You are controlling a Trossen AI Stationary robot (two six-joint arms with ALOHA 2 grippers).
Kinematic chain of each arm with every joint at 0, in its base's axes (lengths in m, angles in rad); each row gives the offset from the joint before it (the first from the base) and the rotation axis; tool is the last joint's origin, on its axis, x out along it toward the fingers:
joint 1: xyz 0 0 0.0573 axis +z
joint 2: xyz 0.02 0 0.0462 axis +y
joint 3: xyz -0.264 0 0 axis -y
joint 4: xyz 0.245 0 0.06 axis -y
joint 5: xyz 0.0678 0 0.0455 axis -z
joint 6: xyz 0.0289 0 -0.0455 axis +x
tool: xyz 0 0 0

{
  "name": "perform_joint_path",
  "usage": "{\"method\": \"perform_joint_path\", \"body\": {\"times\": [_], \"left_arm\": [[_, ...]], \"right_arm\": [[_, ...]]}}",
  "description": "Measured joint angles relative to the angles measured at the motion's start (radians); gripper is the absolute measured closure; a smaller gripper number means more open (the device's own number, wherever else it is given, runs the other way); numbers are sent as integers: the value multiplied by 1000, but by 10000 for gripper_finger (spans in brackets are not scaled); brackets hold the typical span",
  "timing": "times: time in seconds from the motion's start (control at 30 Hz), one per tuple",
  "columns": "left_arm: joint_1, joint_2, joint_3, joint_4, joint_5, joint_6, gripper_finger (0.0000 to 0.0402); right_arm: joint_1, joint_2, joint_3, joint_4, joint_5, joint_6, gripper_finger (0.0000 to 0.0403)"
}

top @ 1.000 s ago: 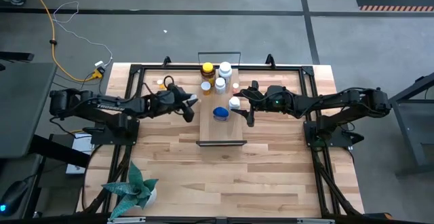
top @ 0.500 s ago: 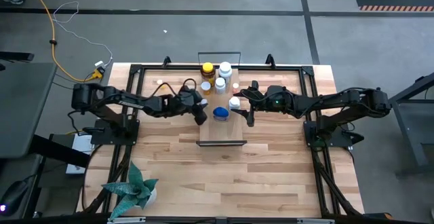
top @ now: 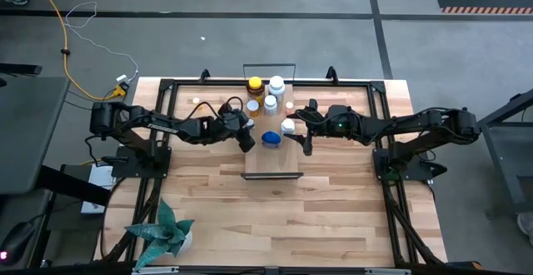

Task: Pick and place medicine bottles onto shelf by color
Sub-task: Put the small yellow medicine bottle on the shelf

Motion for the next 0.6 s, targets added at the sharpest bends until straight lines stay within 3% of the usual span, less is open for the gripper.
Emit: {"method": "perform_joint_path", "body": {"times": [0.6], "left_arm": [[0,0,0,1,-11,18,224]], "right_arm": [[0,0,0,0,0,0,105]]}}
